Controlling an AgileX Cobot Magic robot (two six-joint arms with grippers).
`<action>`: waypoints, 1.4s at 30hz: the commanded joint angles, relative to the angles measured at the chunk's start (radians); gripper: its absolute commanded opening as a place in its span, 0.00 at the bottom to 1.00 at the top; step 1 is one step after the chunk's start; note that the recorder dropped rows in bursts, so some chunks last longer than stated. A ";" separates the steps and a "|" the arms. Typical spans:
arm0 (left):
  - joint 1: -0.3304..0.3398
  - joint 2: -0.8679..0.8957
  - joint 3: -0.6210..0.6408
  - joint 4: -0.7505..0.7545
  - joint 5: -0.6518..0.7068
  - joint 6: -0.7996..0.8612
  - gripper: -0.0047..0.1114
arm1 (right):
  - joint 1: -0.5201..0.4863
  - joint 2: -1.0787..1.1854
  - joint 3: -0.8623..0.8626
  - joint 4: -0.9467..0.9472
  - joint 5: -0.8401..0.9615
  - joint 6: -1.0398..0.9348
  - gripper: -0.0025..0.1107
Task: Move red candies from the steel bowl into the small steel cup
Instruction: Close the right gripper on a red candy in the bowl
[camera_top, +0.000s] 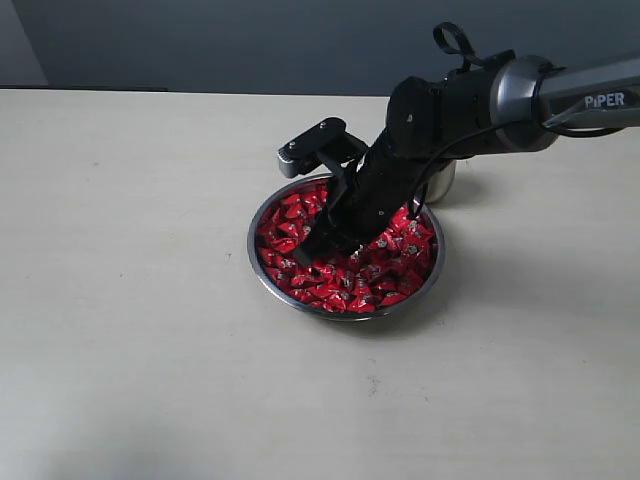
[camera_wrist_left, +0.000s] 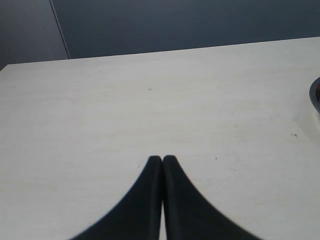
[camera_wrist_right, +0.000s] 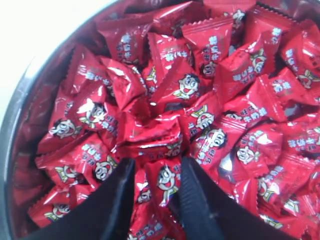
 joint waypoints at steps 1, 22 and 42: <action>0.000 -0.005 0.002 0.002 -0.008 -0.002 0.04 | 0.001 -0.002 -0.002 -0.004 -0.008 -0.008 0.30; 0.000 -0.005 0.002 0.002 -0.008 -0.002 0.04 | 0.001 0.020 -0.002 -0.004 -0.008 -0.008 0.30; 0.000 -0.005 0.002 0.002 -0.008 -0.002 0.04 | 0.001 0.010 -0.002 -0.007 -0.014 0.007 0.02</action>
